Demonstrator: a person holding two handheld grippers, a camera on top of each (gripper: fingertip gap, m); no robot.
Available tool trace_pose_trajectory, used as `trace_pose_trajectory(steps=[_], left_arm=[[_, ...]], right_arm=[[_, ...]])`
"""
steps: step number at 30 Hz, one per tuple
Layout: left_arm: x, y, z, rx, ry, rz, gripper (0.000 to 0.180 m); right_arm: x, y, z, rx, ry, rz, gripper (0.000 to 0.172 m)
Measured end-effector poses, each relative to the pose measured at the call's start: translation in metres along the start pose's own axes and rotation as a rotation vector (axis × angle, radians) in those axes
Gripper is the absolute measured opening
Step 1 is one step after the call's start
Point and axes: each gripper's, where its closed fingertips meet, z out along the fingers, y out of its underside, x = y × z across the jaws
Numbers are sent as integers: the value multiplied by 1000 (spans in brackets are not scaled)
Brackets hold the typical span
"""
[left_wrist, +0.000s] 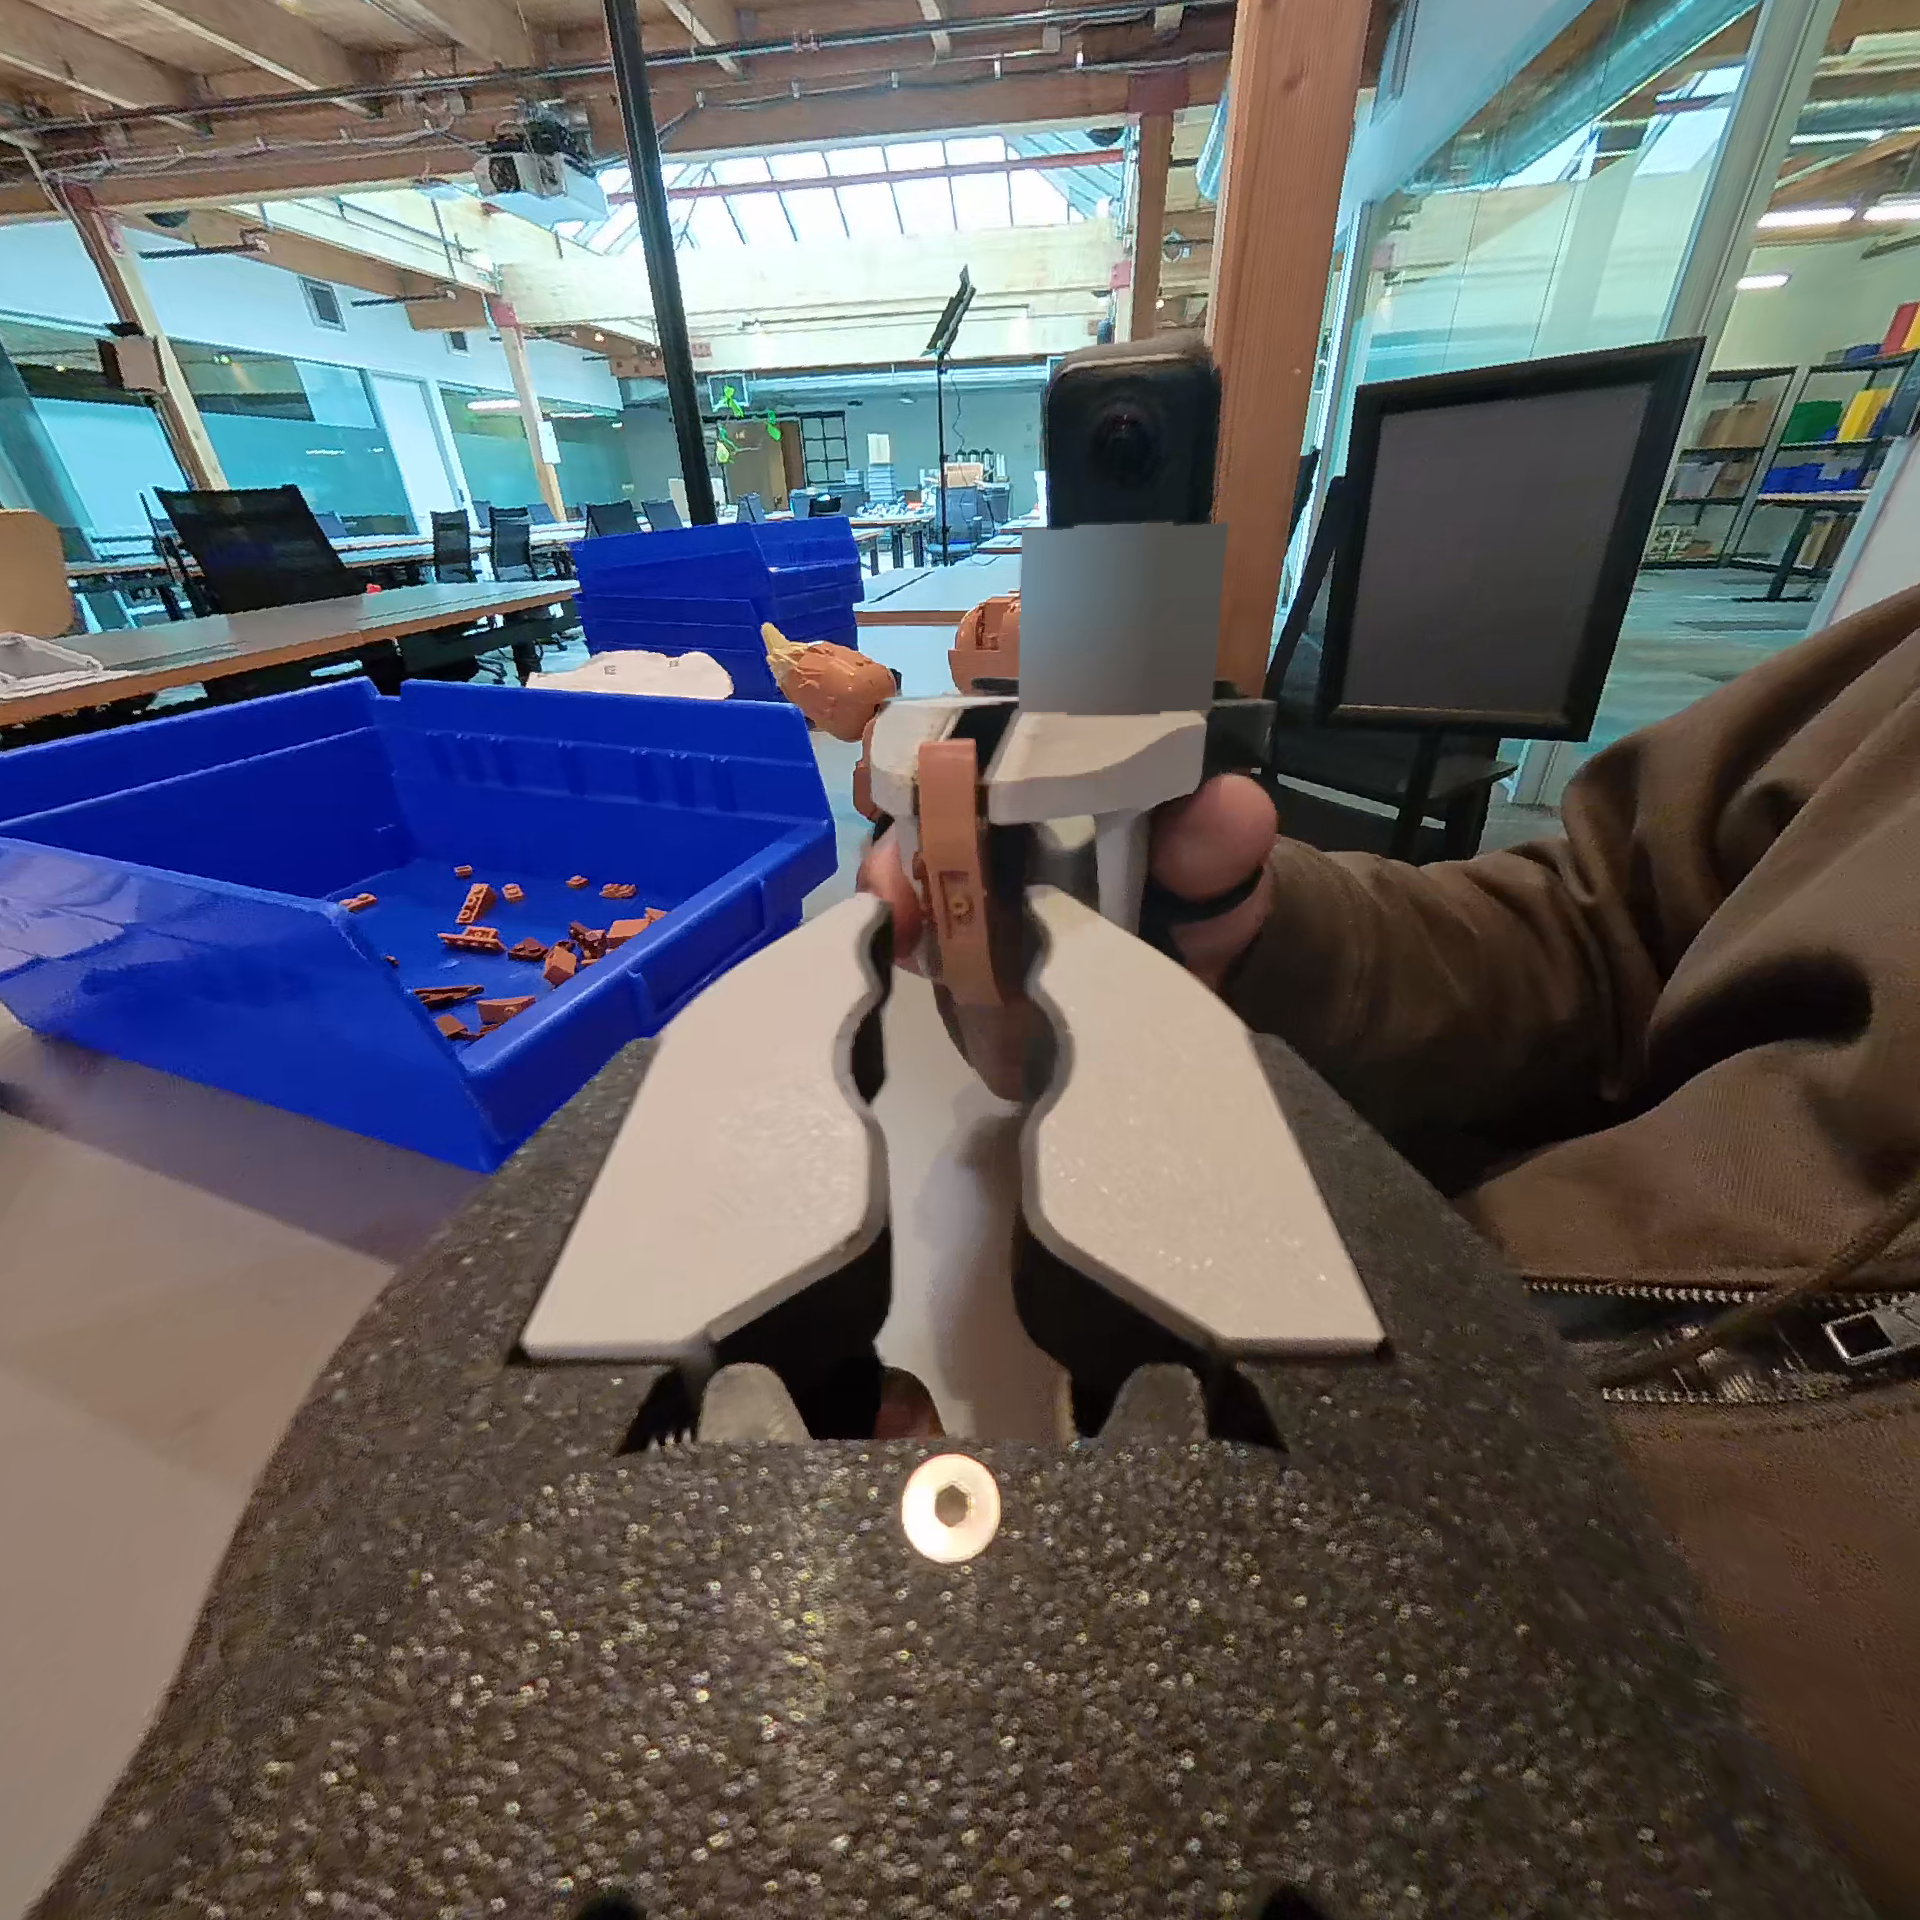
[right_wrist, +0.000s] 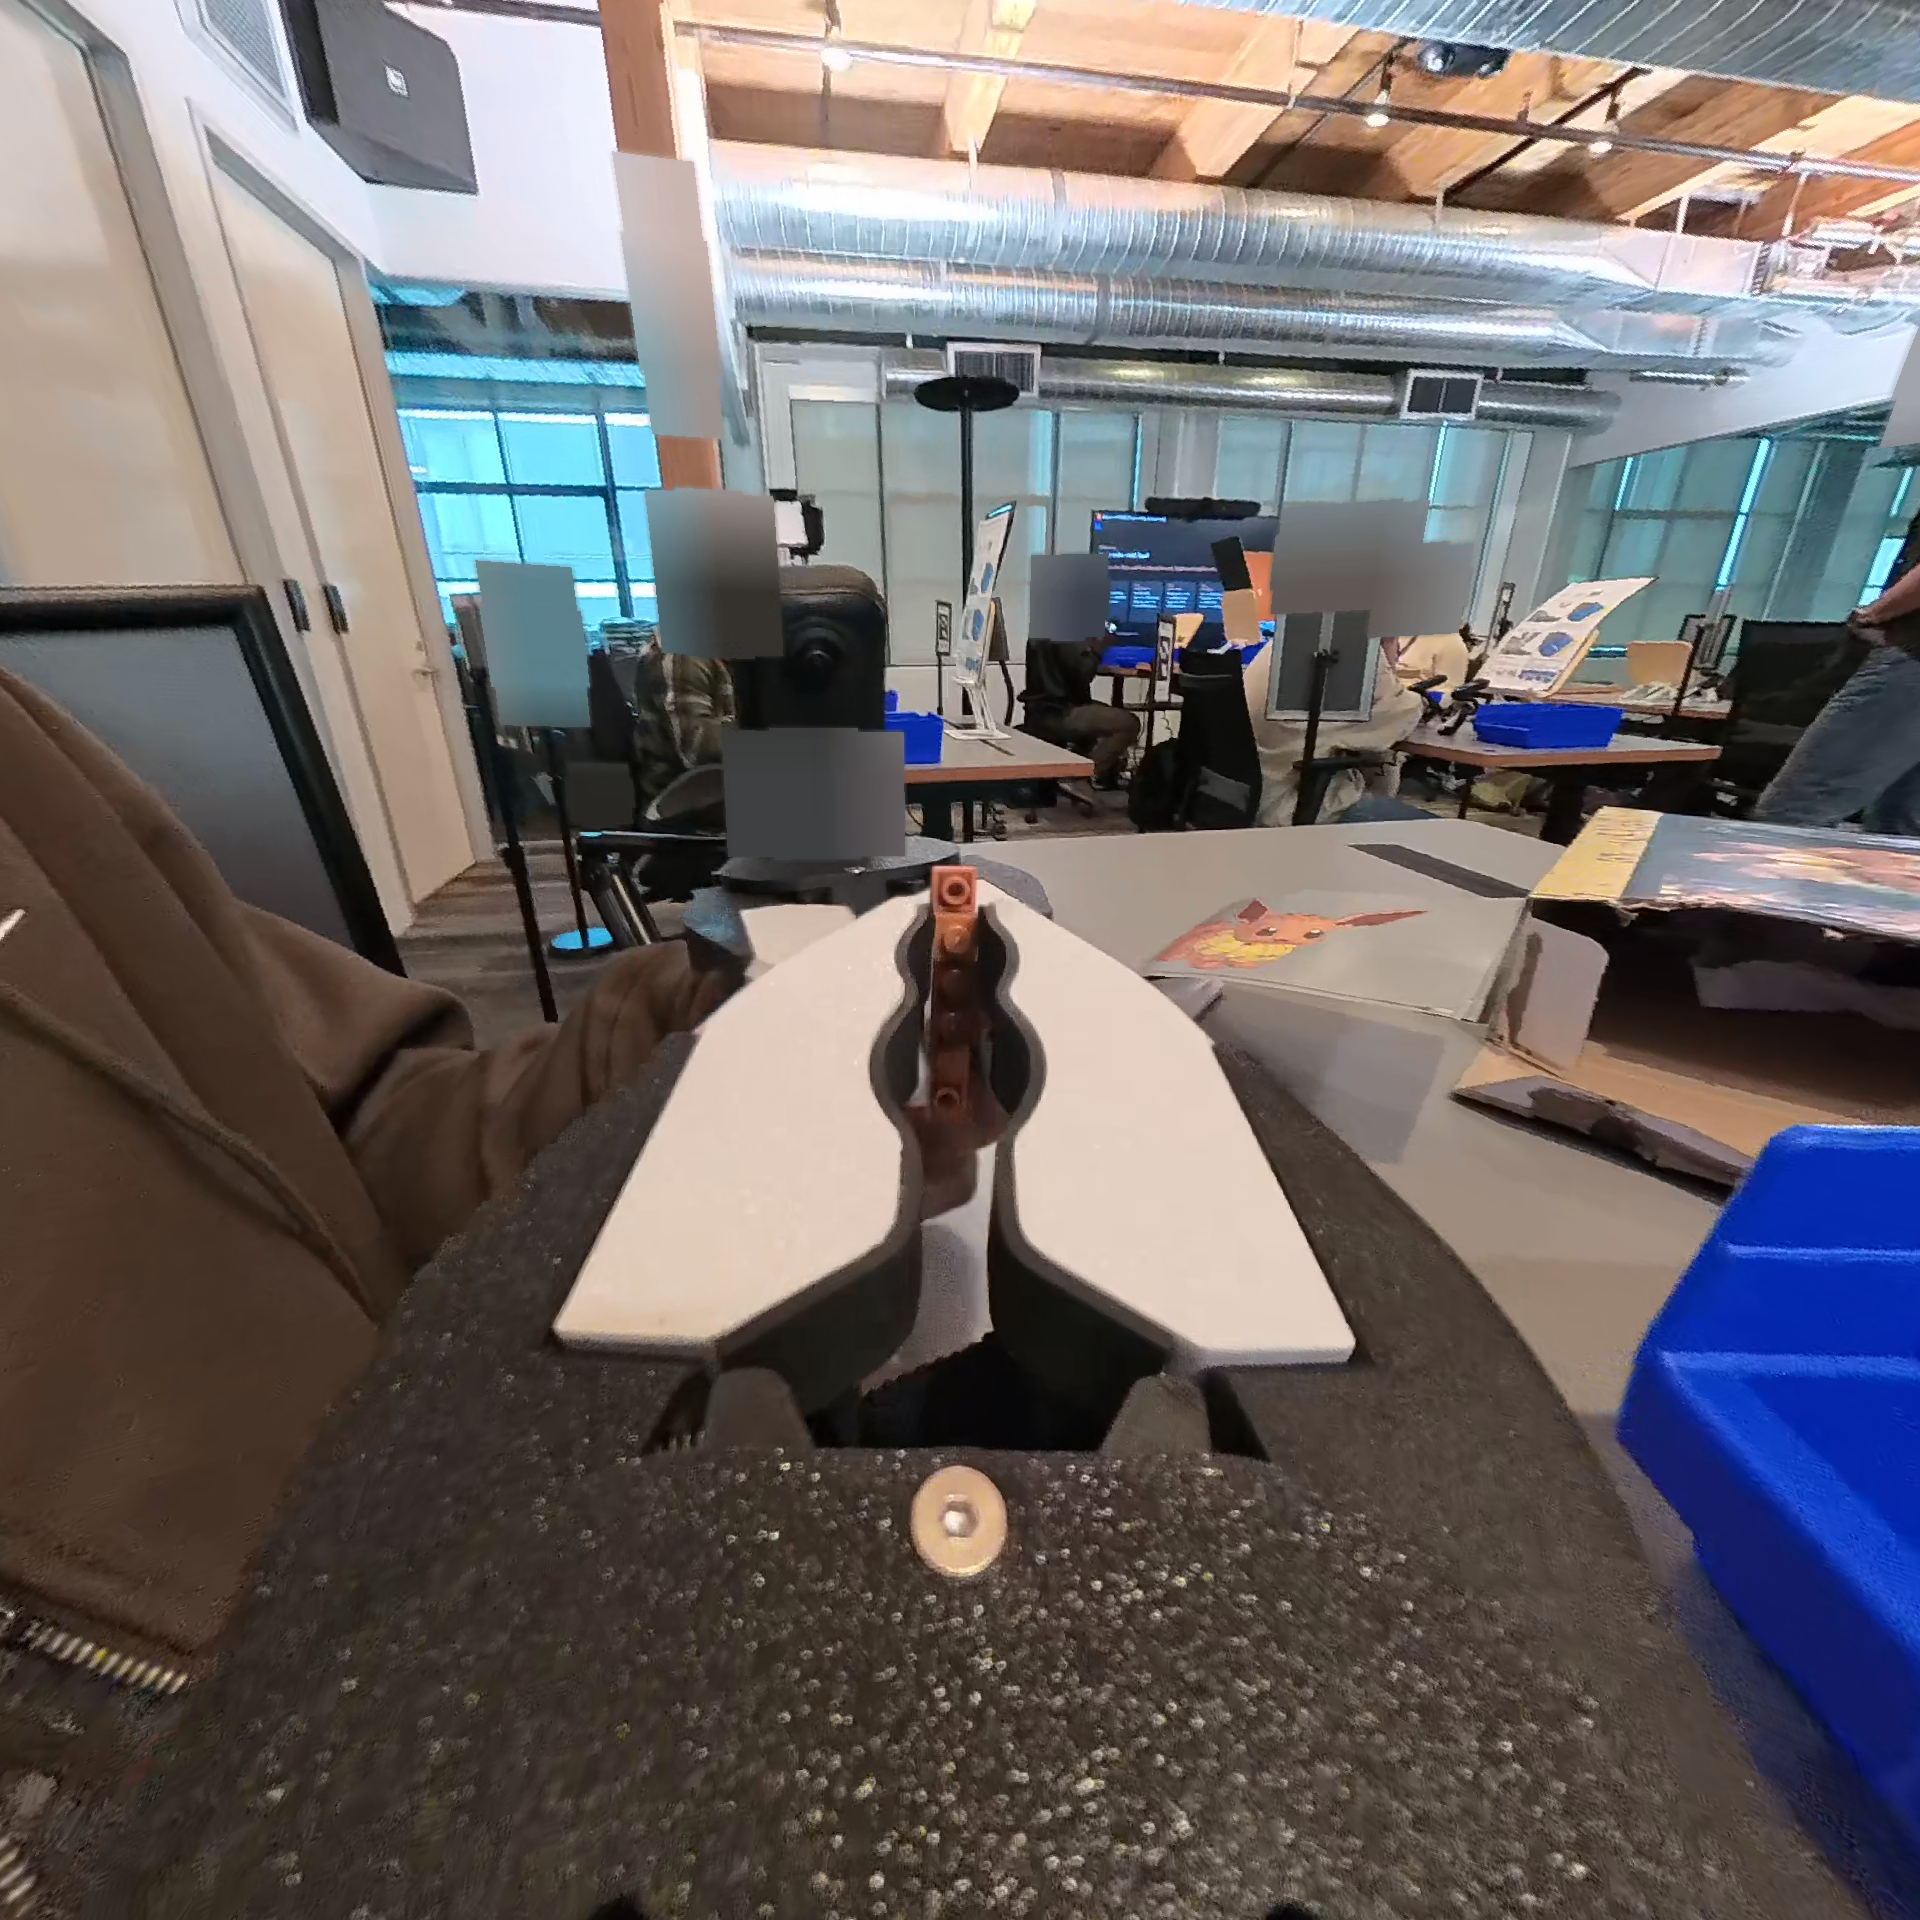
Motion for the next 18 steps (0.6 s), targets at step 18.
trace_pose_trajectory(steps=[18], left_arm=[[10, -1, -3, -12, 80, -21, 12]], right_arm=[[-10, 5, 1, -34, -60, 6, 9]])
